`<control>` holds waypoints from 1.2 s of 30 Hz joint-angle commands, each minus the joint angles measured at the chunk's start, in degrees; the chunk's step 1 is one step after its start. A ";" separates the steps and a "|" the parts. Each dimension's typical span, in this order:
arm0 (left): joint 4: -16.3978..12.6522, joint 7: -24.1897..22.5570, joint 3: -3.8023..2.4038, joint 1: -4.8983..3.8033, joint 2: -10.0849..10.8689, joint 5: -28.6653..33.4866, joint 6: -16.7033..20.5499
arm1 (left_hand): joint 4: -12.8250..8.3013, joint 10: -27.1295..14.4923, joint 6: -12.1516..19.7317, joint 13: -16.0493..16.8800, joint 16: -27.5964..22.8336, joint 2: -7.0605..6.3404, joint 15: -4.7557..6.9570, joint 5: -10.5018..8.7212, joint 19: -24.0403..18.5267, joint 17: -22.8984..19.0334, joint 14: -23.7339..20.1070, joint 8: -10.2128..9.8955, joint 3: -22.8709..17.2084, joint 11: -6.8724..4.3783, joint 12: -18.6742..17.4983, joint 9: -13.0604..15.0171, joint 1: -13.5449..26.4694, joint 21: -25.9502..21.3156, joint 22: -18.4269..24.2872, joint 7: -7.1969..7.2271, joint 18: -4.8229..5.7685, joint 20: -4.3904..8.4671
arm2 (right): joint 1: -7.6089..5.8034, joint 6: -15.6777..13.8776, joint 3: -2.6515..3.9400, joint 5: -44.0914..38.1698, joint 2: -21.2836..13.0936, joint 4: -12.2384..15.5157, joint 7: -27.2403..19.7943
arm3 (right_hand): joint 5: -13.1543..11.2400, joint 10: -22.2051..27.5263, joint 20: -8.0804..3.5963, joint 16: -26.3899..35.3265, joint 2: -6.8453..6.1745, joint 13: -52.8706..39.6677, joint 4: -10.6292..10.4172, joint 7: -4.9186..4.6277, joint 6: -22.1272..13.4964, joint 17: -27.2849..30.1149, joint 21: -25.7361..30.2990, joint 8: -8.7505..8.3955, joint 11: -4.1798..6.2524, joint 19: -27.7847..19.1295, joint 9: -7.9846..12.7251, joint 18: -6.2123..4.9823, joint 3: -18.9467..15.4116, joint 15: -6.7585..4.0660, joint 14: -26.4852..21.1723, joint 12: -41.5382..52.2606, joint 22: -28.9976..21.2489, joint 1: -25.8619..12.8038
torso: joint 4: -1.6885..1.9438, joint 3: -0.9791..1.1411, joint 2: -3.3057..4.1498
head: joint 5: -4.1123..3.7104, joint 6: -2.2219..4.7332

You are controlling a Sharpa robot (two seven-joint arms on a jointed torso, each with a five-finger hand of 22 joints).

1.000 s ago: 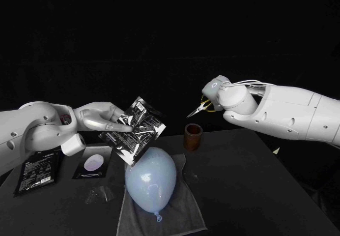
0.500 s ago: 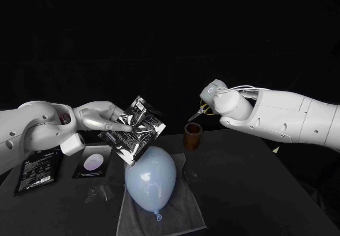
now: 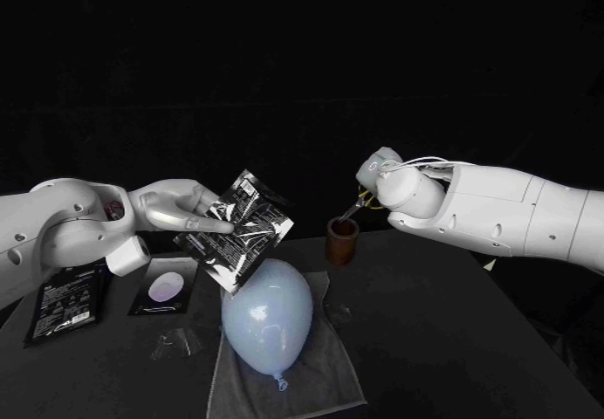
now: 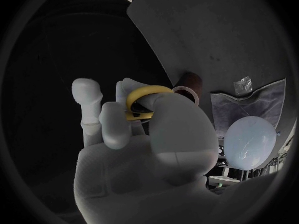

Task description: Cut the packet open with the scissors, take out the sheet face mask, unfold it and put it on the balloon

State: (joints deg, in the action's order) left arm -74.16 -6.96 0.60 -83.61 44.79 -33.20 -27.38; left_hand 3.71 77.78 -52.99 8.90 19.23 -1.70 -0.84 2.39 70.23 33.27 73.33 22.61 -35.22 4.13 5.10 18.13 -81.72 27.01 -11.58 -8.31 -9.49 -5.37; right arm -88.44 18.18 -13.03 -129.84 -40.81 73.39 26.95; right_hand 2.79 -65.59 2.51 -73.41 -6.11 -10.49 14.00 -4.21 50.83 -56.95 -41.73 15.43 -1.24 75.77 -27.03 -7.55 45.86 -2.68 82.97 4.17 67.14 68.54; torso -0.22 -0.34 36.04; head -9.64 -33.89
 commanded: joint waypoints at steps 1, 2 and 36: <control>-0.15 -0.34 -0.05 -0.04 -0.03 0.55 -0.41 | -0.06 0.27 -0.42 0.06 0.18 0.37 0.30 0.38 -0.27 0.07 -0.02 0.22 -0.05 -0.11 -0.27 10.42 -0.05 0.20 -0.04 0.01 -0.69 0.15 | 0.11 2.87 -0.05 -1.87 0.27 -0.24 0.85 | -0.02 0.29 -0.05 0.39 -0.30 0.09 0.35 0.05 -0.07 0.51 0.43 -0.27 0.26 -0.57 -0.08 -0.89 -0.11 -0.05 -0.61 0.40 -0.13 0.29 | -0.04 0.01 -0.01 | -0.03 -0.01; -0.16 -0.33 -0.05 -0.04 -0.04 0.53 -0.41 | -0.06 0.27 -0.42 0.06 0.18 0.37 0.30 0.38 -0.27 0.07 -0.02 0.22 -0.05 -0.11 -0.27 10.42 -0.05 0.20 -0.04 0.01 -0.69 0.15 | 0.20 3.02 -0.08 -1.92 0.37 -0.33 0.88 | -0.01 0.27 -0.05 0.42 -0.29 0.11 0.35 0.04 -0.07 0.54 0.55 -0.28 0.26 -0.63 -0.09 -0.90 -0.13 -0.05 -0.64 0.45 -0.17 0.30 | -0.01 0.02 -0.03 | 0.01 0.02; -0.31 -0.16 -0.05 -0.05 0.08 0.36 -0.53 | -0.06 0.27 -0.42 0.06 0.18 0.37 0.30 0.38 -0.27 0.07 -0.02 0.22 -0.05 -0.11 -0.27 10.42 -0.05 0.20 -0.04 0.01 -0.69 0.15 | 3.50 2.71 -0.61 -1.90 3.64 -1.21 0.98 | 0.01 13.25 1.26 7.96 -4.24 5.46 -0.20 5.30 -10.74 11.07 17.30 -4.41 -0.79 -3.70 -0.21 -2.90 -5.61 1.13 -4.49 1.88 -8.87 -2.86 | 0.02 -0.05 -0.03 | 0.28 -0.30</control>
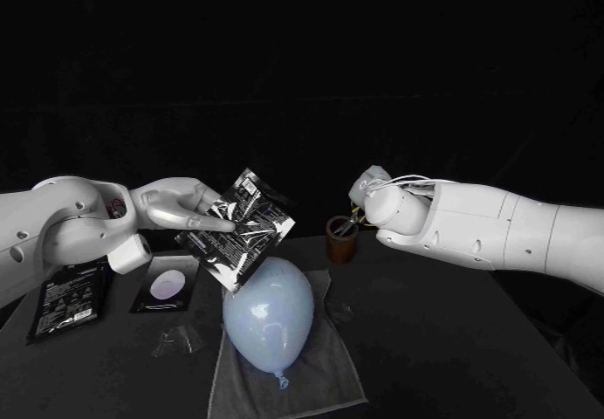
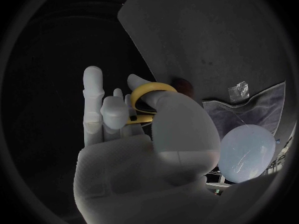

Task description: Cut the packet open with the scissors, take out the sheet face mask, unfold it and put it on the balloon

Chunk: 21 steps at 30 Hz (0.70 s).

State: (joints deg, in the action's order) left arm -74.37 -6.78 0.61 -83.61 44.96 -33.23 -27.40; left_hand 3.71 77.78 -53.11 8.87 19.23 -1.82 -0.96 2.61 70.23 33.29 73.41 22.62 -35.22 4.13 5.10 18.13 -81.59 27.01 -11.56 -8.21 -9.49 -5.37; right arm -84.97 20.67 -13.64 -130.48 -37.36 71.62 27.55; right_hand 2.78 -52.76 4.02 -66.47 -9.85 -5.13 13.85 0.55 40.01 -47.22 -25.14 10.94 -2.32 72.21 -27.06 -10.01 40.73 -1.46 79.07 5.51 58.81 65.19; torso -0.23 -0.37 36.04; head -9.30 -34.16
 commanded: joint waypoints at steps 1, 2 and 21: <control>-0.10 -0.33 -0.05 -0.05 -0.09 0.39 -0.51 | -0.04 0.31 -0.37 0.16 0.18 0.44 0.42 0.17 -0.45 0.31 -0.12 0.05 -0.18 -0.10 -0.31 10.56 -0.16 0.46 -0.25 -0.10 -0.70 0.14 | 0.05 0.12 -0.01 -1.23 0.19 0.74 0.31 | 0.02 0.42 -0.53 2.93 -0.46 0.15 -0.06 0.95 0.53 3.82 1.41 0.38 0.96 -0.28 -0.36 -0.54 -0.69 -0.73 -1.45 1.05 -1.06 0.67 | 0.03 -0.01 -0.02 | -0.06 -0.02; -0.09 -0.33 -0.05 -0.05 -0.10 0.39 -0.51 | -0.04 0.31 -0.37 0.16 0.18 0.44 0.42 0.17 -0.45 0.31 -0.12 0.05 -0.18 -0.10 -0.31 10.56 -0.16 0.46 -0.25 -0.10 -0.70 0.14 | 0.06 -0.05 -0.01 -1.18 0.19 0.95 0.23 | 0.00 0.60 -0.87 6.11 -0.38 0.28 -0.12 0.79 1.01 7.77 2.49 0.66 1.94 -0.66 -0.55 -0.50 -0.94 -1.38 -3.03 1.70 -1.82 0.74 | 0.03 -0.03 -0.03 | -0.06 0.01; -0.03 -0.17 -0.05 -0.05 -0.01 0.36 -0.50 | -0.04 0.31 -0.37 0.16 0.18 0.44 0.42 0.17 -0.45 0.31 -0.12 0.05 -0.18 -0.10 -0.31 10.56 -0.16 0.46 -0.25 -0.10 -0.70 0.14 | 0.09 2.23 -0.05 -1.22 0.16 -0.32 0.57 | 0.04 -0.22 10.43 47.76 0.25 1.47 -0.15 -2.74 5.68 31.54 21.66 1.55 2.81 -28.58 -1.01 1.96 4.83 4.88 -34.79 7.95 -27.68 -1.02 | -0.01 0.00 0.01 | 0.02 -0.13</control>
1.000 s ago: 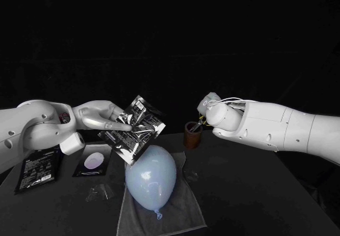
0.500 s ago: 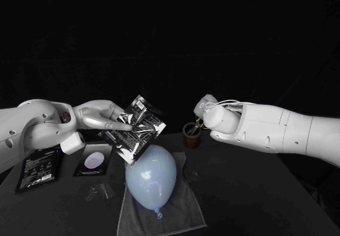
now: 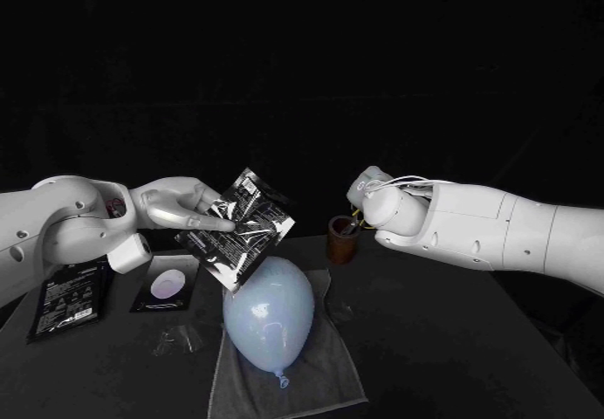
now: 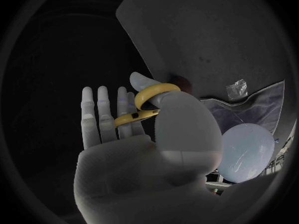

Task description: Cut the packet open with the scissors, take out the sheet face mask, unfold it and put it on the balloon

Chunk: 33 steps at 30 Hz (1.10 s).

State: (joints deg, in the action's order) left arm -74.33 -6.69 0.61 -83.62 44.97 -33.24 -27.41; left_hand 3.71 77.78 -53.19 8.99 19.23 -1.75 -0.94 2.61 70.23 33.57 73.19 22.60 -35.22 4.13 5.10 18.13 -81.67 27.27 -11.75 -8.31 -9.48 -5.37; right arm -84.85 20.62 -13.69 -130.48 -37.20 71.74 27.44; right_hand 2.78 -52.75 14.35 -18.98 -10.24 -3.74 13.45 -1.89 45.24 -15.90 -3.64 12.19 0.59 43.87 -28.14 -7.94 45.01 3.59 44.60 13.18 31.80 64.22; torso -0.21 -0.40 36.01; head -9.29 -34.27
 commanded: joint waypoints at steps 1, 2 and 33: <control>-0.06 -0.26 -0.05 -0.04 -0.01 0.38 -0.48 | -0.05 0.31 -0.29 0.04 0.18 0.36 0.40 0.17 -0.45 0.04 0.10 0.07 -0.18 -0.10 -0.31 10.56 -0.08 0.19 -0.06 -0.01 -0.70 0.14 | -0.04 2.26 0.00 -1.24 -0.02 -0.49 0.70 | 0.04 -0.23 0.15 0.31 0.65 0.09 0.29 -0.32 0.51 0.28 0.15 0.29 -0.14 -0.24 0.08 -0.19 0.66 -0.29 -0.32 0.26 -0.82 -0.04 | -0.02 0.03 0.03 | 0.00 -0.02; -0.06 -0.23 -0.05 -0.04 0.01 0.38 -0.48 | -0.05 0.31 -0.29 0.04 0.18 0.36 0.40 0.17 -0.45 0.04 0.10 0.07 -0.18 -0.10 -0.31 10.56 -0.08 0.19 -0.06 -0.01 -0.70 0.14 | -0.04 2.04 0.00 -1.27 -0.08 -0.56 0.72 | 0.02 -0.04 0.36 0.52 0.56 0.12 0.44 -0.65 0.60 0.49 0.15 0.19 -0.60 -0.31 0.17 -0.39 0.90 0.27 -0.44 0.11 -1.41 -0.14 | -0.04 0.05 0.04 | 0.01 -0.04; 0.37 0.00 -0.04 -0.04 -0.09 0.35 -0.48 | -0.05 0.31 -0.29 0.04 0.18 0.36 0.40 0.17 -0.45 0.04 0.10 0.07 -0.18 -0.10 -0.31 10.56 -0.08 0.19 -0.06 -0.01 -0.70 0.14 | -0.45 -1.24 0.03 2.59 -1.38 2.67 -0.26 | 0.03 12.12 2.31 9.64 -0.51 -0.14 0.96 4.59 -0.60 7.65 0.83 -2.87 -3.09 -18.81 1.54 3.39 -4.68 7.82 -14.03 1.14 -19.80 2.17 | -0.01 0.03 0.00 | 0.42 0.01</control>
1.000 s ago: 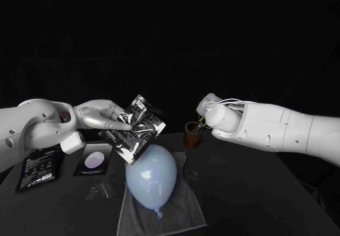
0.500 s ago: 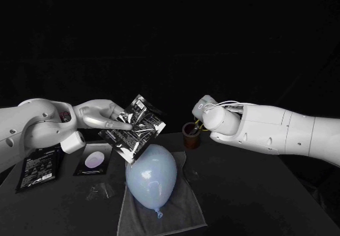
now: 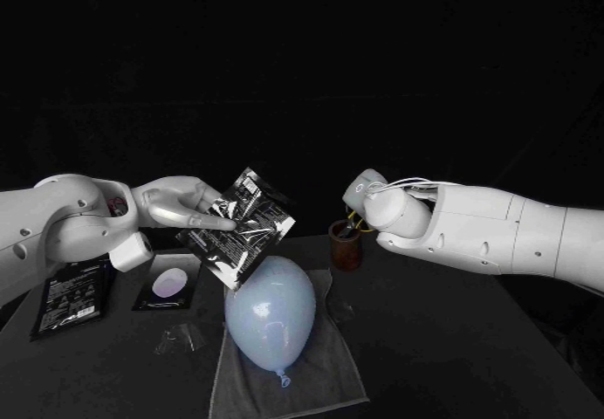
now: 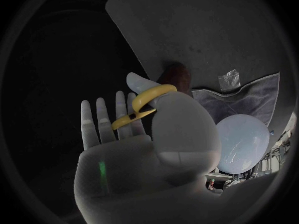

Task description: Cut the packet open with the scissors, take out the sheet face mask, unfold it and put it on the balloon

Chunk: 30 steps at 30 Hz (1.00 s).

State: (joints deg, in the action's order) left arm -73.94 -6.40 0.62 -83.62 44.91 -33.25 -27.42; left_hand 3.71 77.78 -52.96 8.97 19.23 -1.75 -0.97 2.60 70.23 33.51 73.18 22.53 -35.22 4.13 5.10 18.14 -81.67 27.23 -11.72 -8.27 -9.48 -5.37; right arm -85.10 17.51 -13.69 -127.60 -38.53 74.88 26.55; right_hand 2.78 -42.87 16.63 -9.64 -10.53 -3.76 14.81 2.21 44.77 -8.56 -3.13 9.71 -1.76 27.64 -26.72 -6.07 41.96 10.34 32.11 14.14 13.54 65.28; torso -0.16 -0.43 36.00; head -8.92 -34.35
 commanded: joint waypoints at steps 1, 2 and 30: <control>-0.02 -0.29 -0.05 -0.04 -0.02 0.36 -0.47 | -0.04 0.31 -0.52 0.06 0.18 0.36 0.43 0.17 -0.45 0.10 0.10 0.14 -0.18 -0.10 -0.31 10.55 -0.08 0.23 -0.09 -0.04 -0.70 0.14 | -0.21 2.05 0.04 -0.31 -0.06 -0.54 0.66 | 0.03 2.97 0.03 0.41 -0.35 -0.19 -0.76 0.59 -0.24 0.52 0.50 -0.51 -0.89 -4.63 0.15 1.96 -2.58 1.78 -2.66 0.58 -2.59 1.58 | -0.08 0.05 0.01 | 0.08 0.10; -0.01 -0.28 -0.05 -0.04 -0.02 0.36 -0.46 | -0.04 0.32 -0.56 0.12 0.16 0.32 0.43 0.17 -0.59 0.30 0.08 0.00 -0.28 -0.10 -0.35 10.66 -0.06 0.44 -0.23 -0.05 -0.70 0.13 | -0.23 2.35 0.04 -0.37 -0.08 -0.60 0.70 | 0.05 3.25 0.04 0.37 -0.39 -0.23 -0.92 0.57 -0.26 0.57 0.55 -0.55 -0.88 -5.39 0.16 2.12 -2.97 1.92 -3.03 0.83 -2.99 1.86 | -0.09 0.07 0.03 | 0.06 0.08; 0.21 -0.19 -0.04 -0.04 -0.10 0.23 -0.36 | -0.04 0.33 -0.57 0.12 0.16 0.31 0.43 0.17 -0.61 0.32 0.08 -0.02 -0.30 -0.10 -0.35 10.68 -0.06 0.47 -0.25 -0.05 -0.71 0.13 | -1.02 -3.74 0.05 -1.12 -2.34 1.06 -1.87 | -0.05 -7.01 -0.55 -9.36 -2.79 0.28 -8.46 -0.81 2.86 -1.02 -0.04 -0.22 6.11 -11.94 1.93 0.72 -0.55 -9.76 4.26 6.83 -8.13 6.32 | -0.01 0.03 0.02 | -0.20 0.13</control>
State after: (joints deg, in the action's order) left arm -73.69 -6.23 0.63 -83.62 44.91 -33.29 -27.41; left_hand 3.71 77.78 -53.13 9.02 19.23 -1.77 -0.94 2.61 70.00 33.78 73.41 22.37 -35.22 4.13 5.10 18.14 -81.65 27.50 -11.91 -8.22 -9.49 -5.15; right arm -86.01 18.31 -13.68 -127.63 -40.73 75.86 25.69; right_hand 2.78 -48.42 16.14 -17.91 -13.47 -3.45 6.01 1.83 46.69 -9.10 -2.80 9.06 4.74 14.60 -24.73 -4.05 40.06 0.95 33.88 21.36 5.08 72.31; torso -0.15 -0.41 36.01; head -9.09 -34.33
